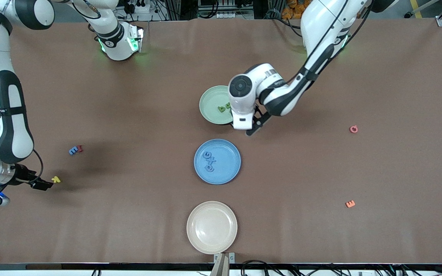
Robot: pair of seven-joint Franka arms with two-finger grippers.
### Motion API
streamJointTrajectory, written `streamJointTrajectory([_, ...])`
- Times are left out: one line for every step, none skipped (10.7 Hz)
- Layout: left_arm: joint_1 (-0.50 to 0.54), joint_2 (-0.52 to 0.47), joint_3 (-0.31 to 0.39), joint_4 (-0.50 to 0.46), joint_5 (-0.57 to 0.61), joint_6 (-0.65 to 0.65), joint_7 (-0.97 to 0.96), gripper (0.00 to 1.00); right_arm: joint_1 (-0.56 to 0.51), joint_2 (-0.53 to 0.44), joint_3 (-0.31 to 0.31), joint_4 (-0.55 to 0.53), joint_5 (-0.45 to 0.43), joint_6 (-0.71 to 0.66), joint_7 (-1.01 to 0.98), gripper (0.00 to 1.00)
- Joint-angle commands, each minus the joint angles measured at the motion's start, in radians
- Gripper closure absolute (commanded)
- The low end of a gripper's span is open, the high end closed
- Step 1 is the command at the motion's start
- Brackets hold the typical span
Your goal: Sort letters by color into matching plates
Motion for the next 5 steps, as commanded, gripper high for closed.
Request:
streamJointTrajectory([-0.096,0.002,-0.013,0.024,-0.003,-0.016,-0.074,1.00,-0.009,-0.061,-0.013,-0.113,-0.017,0.012,0.128,0.00])
streamJointTrajectory([-0.141,0.019,-0.013,0.044,-0.023,-0.016,-0.083,1.00,-0.005,-0.066,-0.013,-0.130,-0.017,0.027,0.226,0.00])
streamJointTrajectory([-0.179,0.023,-0.013,0.046,-0.030,-0.016,-0.093,1.00,0.000,-0.070,-0.013,-0.156,-0.018,0.055,0.286,0.00])
streamJointTrajectory([-0.210,0.025,-0.013,0.049,-0.031,-0.014,-0.105,1.00,0.000,-0.081,-0.013,-0.197,-0.017,0.101,0.305,0.00])
streamJointTrajectory([-0.235,0.032,-0.013,0.052,-0.033,-0.011,-0.117,1.00,-0.002,-0.092,-0.013,-0.254,-0.017,0.169,0.316,0.00])
